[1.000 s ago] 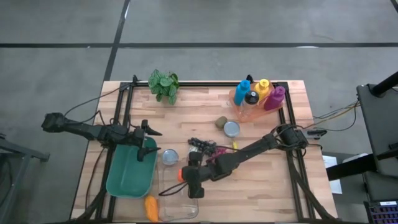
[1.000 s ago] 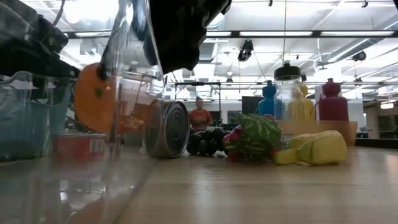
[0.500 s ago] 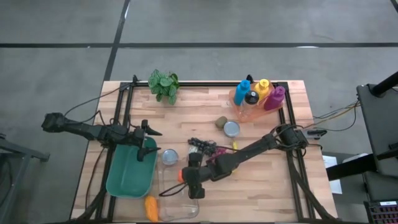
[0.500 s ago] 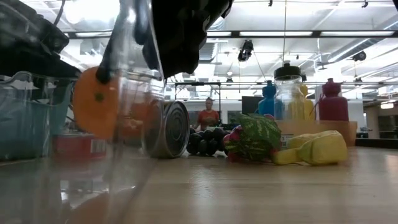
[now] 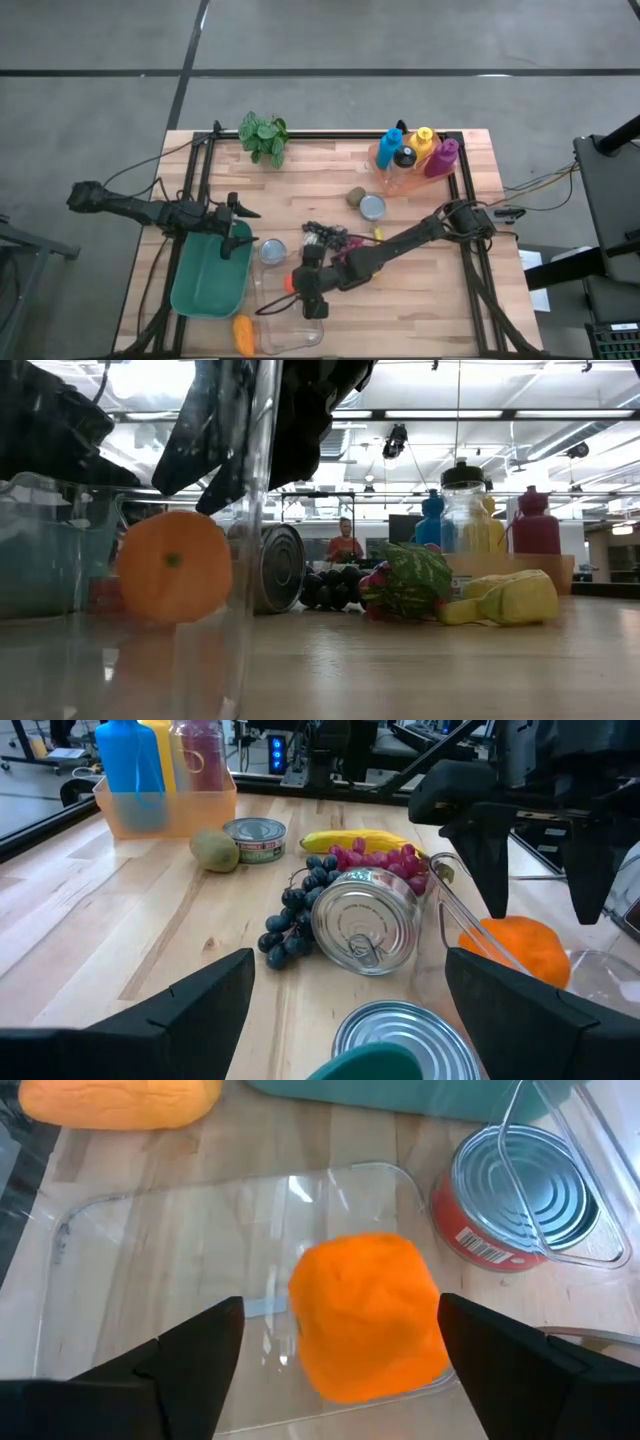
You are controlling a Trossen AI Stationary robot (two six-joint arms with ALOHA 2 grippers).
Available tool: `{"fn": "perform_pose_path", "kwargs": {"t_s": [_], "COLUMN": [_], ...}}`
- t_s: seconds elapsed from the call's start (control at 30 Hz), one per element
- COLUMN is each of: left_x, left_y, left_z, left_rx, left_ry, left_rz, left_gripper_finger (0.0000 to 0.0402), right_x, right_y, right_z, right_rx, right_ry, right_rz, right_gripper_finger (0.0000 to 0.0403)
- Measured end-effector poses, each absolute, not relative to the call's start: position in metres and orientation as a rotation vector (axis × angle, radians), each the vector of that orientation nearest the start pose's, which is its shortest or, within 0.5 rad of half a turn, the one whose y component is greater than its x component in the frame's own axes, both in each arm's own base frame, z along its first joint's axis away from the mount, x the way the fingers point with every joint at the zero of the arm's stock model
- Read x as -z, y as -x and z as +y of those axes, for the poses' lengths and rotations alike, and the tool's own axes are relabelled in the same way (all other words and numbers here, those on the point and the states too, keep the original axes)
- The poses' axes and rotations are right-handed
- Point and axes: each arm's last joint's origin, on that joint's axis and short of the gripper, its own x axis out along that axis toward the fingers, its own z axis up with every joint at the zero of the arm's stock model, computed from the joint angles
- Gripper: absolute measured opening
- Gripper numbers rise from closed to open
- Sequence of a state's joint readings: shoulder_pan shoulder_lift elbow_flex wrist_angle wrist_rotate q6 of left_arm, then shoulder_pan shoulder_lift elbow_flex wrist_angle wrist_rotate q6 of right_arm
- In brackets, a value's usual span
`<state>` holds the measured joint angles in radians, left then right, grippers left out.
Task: Pick & Place Food Item
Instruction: Put the kiwi into the transparent bin
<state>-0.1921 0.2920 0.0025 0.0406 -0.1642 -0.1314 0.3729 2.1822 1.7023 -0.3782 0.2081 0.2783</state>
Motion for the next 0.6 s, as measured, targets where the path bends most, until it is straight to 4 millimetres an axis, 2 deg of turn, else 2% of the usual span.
{"fn": "perform_pose_path", "kwargs": {"t_s": [0.43, 0.6], "left_x": [-0.143, -0.143], "left_y": [-0.111, -0.111], "left_z": [-0.017, -0.017], "left_rx": [0.012, 0.012], "left_ry": [0.087, 0.087], "left_rz": [0.247, 0.247], "left_gripper_finger": [0.0336, 0.0336], "right_x": [-0.218, -0.232], "right_y": [-0.458, -0.455], "right_z": [0.177, 0.184], "right_rx": [-0.082, -0.002], "right_ry": [0.024, 0.138], "right_rz": [0.738, 0.732], "right_gripper_finger": [0.0331, 0.0331]}}
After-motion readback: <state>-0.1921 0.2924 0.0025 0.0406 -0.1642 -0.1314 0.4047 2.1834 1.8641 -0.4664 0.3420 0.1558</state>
